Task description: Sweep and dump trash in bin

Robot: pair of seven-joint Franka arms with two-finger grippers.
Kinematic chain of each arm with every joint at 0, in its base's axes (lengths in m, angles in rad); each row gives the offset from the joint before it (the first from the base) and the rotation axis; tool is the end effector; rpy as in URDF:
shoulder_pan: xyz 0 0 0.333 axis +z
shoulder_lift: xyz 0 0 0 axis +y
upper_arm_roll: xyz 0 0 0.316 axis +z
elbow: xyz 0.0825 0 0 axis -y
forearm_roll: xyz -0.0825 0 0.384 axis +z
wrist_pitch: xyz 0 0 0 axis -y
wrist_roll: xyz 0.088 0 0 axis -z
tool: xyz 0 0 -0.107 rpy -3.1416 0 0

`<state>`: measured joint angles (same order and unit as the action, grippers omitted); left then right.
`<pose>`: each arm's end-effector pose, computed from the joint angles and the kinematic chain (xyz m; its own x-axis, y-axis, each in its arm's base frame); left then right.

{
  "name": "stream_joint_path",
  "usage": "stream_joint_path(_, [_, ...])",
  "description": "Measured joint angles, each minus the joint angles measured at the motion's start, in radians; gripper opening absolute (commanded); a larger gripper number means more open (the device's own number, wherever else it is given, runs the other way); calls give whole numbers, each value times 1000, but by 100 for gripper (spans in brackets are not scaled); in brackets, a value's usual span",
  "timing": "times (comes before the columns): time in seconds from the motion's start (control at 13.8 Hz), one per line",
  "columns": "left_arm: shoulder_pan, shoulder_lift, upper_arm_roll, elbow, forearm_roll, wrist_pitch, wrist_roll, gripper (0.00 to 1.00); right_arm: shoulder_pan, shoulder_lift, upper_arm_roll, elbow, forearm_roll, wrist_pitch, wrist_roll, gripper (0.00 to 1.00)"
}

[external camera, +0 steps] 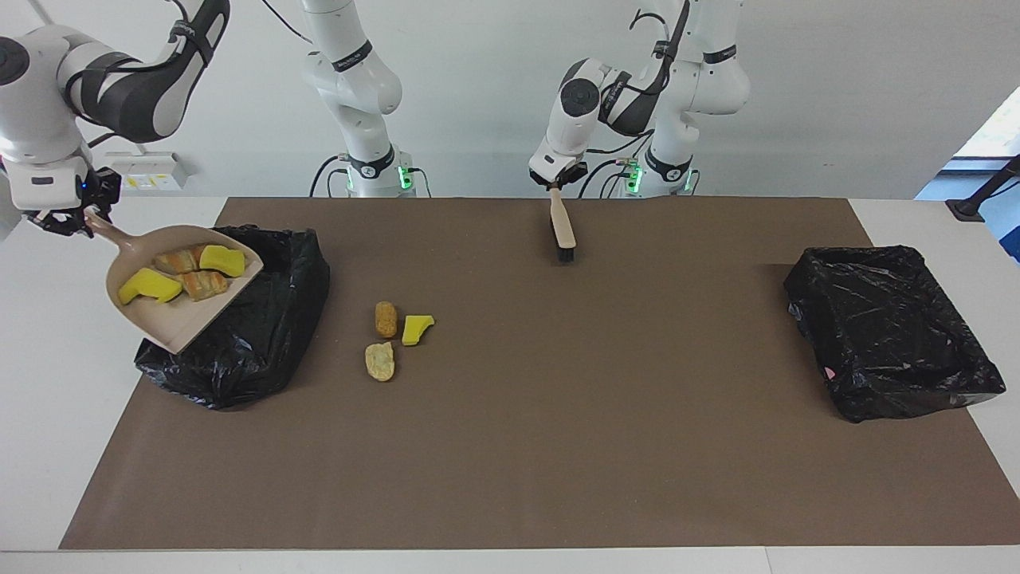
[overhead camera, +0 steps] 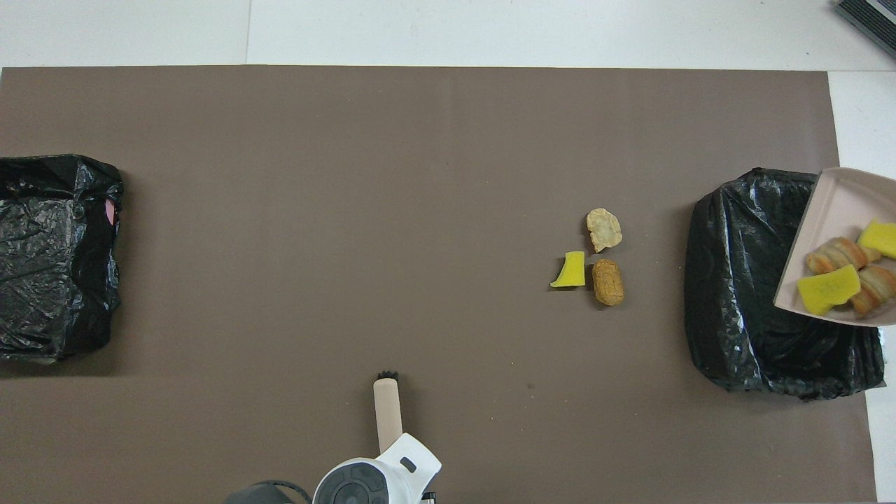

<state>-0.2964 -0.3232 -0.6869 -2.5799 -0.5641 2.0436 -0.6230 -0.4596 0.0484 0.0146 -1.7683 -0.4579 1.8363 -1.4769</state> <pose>0.2047 -0.3417 0.3292 0.9380 0.0164 -0.3461 0.0215 -0.9997 0.0111 0.5103 -0.2828 0.5339 0.3766 0.8222 -0.4269 0.9151 -0.4017 0.0336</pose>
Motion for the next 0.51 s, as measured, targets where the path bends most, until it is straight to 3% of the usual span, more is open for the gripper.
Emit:
stream_joint_path(0.07, [0,7,0,0,0,0,0,0,4,1,7,-3,-35,10,-3,0])
stream_joint_path(0.29, [0,9,0,0,-1,0,5,17,36,2,16,-17,-144,30,-4,0])
stream_joint_path(0.36, [0,10,0,0,-2,0,10,31,40,2,17,-22,-169,40,-4,0])
stream_joint_path(0.51, [0,12,0,0,-4,-1,17,34,41,2,17,-36,-213,58,-6,0])
